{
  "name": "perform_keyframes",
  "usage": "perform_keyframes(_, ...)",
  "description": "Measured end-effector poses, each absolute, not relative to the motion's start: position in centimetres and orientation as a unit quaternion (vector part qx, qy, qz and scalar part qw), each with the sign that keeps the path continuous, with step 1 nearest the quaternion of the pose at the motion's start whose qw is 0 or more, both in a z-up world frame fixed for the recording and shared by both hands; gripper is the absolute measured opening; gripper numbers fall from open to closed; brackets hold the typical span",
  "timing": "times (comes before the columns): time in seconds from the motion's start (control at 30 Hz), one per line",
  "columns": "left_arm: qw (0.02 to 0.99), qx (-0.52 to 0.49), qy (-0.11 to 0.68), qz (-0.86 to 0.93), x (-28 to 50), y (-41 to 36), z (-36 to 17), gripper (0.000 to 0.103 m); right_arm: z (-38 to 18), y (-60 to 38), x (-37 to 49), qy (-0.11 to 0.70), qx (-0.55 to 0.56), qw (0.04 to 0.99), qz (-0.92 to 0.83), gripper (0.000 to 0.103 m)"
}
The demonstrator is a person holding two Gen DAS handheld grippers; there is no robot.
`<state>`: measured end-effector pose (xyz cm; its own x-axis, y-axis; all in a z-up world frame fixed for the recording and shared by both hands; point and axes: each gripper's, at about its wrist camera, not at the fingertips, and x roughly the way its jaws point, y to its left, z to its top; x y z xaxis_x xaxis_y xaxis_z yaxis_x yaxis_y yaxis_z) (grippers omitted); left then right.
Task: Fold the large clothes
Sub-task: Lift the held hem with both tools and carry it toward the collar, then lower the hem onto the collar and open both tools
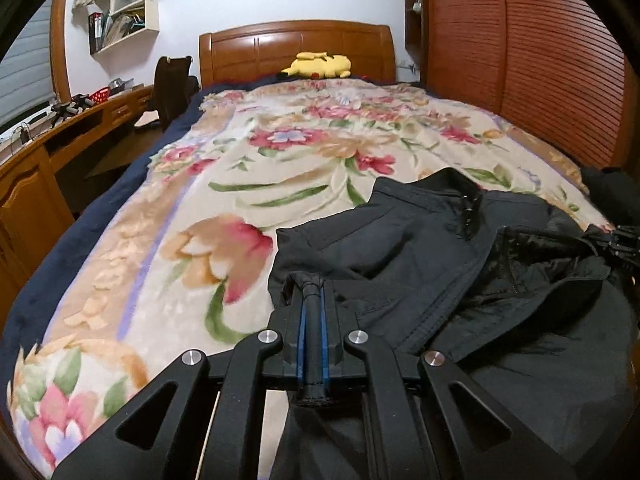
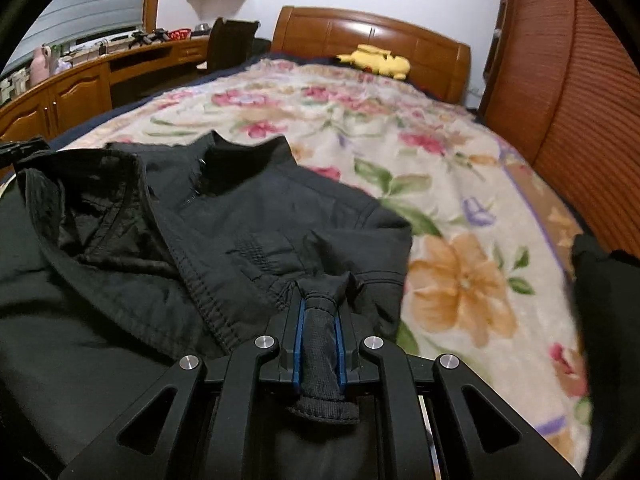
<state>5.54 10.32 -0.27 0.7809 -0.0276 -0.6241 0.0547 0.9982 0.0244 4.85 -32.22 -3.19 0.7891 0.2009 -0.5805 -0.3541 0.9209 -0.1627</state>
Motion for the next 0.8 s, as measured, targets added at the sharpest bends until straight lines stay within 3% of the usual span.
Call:
perform_keyframes(0.5, 0.957, 0.002, 0.291, 0.005, 14.8, 10.3, 3.8, 0.007, 2.3, -31.7, 19.1, 0.259, -0.077, 0.956, 0.114, 0.013)
perform_keyframes(0.63, 0.955, 0.002, 0.298, 0.012, 15.3, 10.5, 3.2, 0.010, 1.3, -30.3, 21.0, 0.262, -0.069, 0.958, 0.097, 0.013)
perform_keyframes(0.73, 0.953, 0.003, 0.303, -0.001, 14.4, 10.4, 2.4, 0.030, 0.1, -29.8, 21.8, 0.278, -0.064, 0.954, 0.093, 0.015)
perform_keyframes(0.77, 0.954, 0.011, 0.301, -0.004, 13.7, 10.3, 2.2, 0.046, 0.0, -29.7, 21.7, 0.279, -0.065, 0.954, 0.091, 0.021)
perform_keyframes(0.8, 0.955, 0.019, 0.296, -0.006, 12.9, 10.1, 2.1, 0.055, -0.1, -29.8, 21.6, 0.274, -0.065, 0.956, 0.086, 0.030)
